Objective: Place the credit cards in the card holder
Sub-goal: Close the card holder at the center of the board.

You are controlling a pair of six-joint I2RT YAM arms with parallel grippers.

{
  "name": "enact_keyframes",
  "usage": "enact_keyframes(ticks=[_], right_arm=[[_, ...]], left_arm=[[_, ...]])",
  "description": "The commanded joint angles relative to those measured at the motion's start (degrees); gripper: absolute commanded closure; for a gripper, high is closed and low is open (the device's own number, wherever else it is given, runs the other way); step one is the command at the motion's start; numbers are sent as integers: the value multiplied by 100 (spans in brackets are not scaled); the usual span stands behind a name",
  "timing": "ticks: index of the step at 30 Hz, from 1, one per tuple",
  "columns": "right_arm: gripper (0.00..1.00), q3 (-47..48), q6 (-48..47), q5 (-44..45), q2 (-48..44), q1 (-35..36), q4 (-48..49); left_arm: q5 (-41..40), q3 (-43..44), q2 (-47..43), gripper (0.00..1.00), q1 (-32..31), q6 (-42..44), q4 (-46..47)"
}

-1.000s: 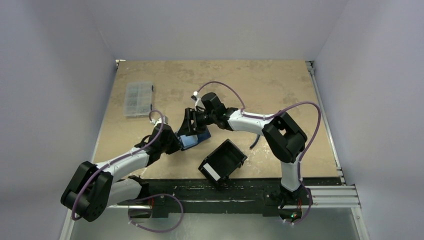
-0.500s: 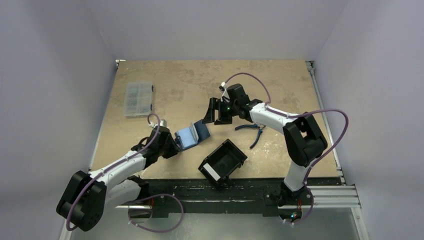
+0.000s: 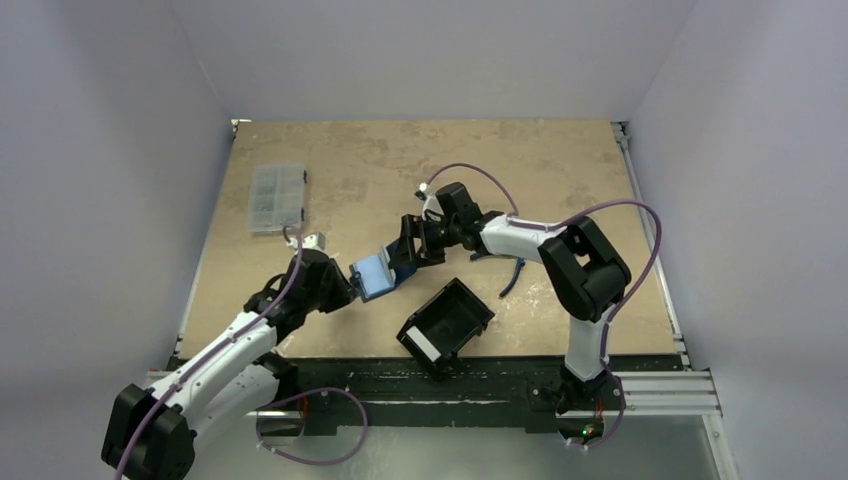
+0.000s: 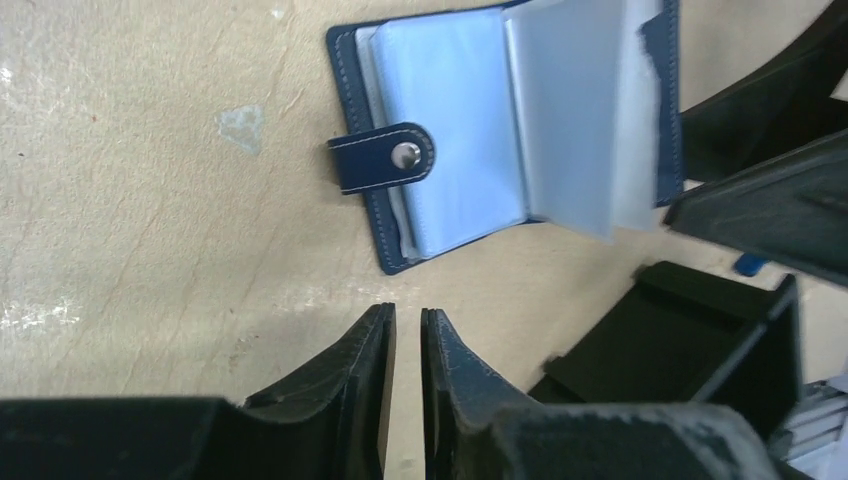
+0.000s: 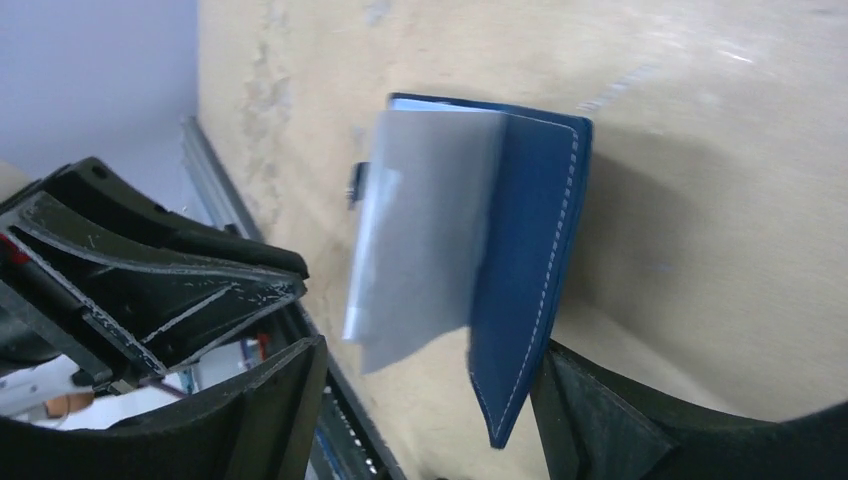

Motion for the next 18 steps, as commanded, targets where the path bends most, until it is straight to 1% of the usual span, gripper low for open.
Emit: enact_keyframes(ticks=[1, 3, 5, 8, 13, 18], right_arm=[[22, 564, 23, -416, -69, 382, 388], [27, 820, 27, -370, 83, 558, 287], [28, 975, 10, -238, 180, 703, 229], [30, 1063, 41, -154, 295, 803, 218], [33, 956, 88, -100, 408, 816, 277], [36, 870, 82, -136, 409, 824, 341]], left_arm=[[-197, 645, -315, 76, 50, 59, -546], [-257, 938, -293, 69, 75, 86, -657], [-332, 1113, -209, 65, 89, 174, -720], [-481, 1326, -79, 64, 135, 175, -840], [-718, 1384, -200, 66, 147, 60, -825], [-877, 1380, 196, 67, 155, 171, -762]])
